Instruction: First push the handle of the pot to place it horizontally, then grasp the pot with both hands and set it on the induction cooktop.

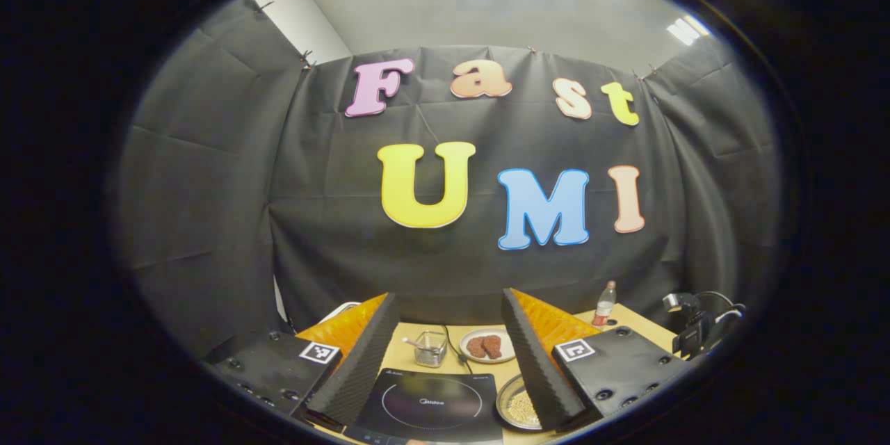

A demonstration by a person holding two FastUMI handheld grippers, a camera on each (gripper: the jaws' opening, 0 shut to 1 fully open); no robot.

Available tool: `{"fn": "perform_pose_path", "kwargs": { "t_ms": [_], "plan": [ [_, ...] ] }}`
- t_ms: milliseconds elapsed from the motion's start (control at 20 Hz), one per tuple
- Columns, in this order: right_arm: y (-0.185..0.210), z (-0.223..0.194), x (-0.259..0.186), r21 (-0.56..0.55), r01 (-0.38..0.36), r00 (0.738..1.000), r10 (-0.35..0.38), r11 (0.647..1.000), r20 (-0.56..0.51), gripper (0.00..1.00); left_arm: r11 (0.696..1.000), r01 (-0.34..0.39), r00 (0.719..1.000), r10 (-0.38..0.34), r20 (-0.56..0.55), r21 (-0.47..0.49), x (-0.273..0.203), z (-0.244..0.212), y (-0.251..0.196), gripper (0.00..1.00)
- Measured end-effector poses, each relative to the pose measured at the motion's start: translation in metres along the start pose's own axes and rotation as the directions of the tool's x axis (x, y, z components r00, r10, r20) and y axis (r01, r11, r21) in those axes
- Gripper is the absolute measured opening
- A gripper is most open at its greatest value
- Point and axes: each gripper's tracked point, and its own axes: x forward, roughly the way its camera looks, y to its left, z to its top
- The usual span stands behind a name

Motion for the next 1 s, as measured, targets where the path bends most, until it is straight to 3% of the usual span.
{"fn": "perform_pose_path", "kwargs": {
  "t_ms": [650,1000],
  "plan": [
    [0.005,-0.053,0.052,0.016,-0.004,0.981,0.007,1.0,-0.192,0.03,0.998,-0.051,0.997,0.052,-0.052,0.023,-0.01,-0.016,0.025,0.97],
    [-0.006,-0.065,0.073,0.022,0.053,0.973,-0.047,0.998,-0.227,0.03,0.998,-0.057,0.996,0.059,-0.071,0.031,-0.01,-0.022,0.025,0.99]
  ]
}}
